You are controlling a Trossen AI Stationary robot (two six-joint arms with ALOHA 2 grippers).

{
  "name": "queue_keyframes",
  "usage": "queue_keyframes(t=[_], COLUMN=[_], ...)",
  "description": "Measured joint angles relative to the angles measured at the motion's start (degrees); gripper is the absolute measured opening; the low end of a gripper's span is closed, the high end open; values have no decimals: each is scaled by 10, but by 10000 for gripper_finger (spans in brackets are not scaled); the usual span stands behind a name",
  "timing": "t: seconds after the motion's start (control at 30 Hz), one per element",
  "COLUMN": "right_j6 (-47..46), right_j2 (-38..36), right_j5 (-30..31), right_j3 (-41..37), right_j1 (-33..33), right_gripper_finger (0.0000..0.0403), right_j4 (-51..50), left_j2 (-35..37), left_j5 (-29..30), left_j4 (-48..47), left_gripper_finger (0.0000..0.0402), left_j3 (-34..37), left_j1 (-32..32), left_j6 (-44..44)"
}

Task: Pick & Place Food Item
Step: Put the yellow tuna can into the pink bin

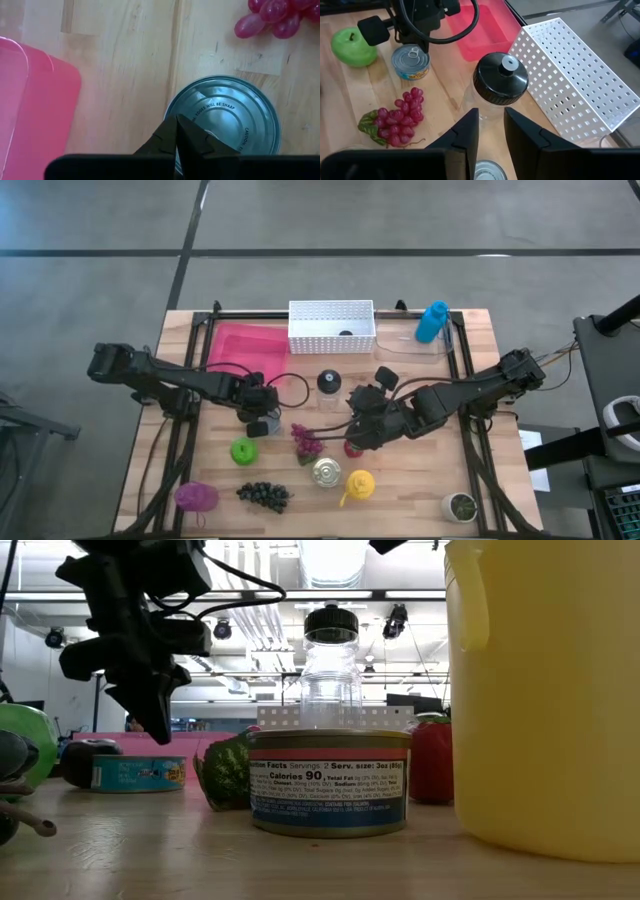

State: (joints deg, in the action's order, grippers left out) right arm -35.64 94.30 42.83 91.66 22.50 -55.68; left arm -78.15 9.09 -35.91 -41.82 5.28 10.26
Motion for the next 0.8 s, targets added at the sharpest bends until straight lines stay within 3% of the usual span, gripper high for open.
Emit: queue_keyframes(t=[0.37, 0.8], right_j6=[0, 1], right_j2=[0, 0], right_j5=[0, 0], right_j3=[0, 0], right_j1=[0, 0], right_gripper_finger=[68, 90], right_j4=[6, 6], left_j2=[-1, -1], left_j5=[14, 14], left_j4=[1, 19], left_gripper_finger=[35, 35], left_j3=[14, 31], left_j1=[-10, -10], left_j6=[2, 3])
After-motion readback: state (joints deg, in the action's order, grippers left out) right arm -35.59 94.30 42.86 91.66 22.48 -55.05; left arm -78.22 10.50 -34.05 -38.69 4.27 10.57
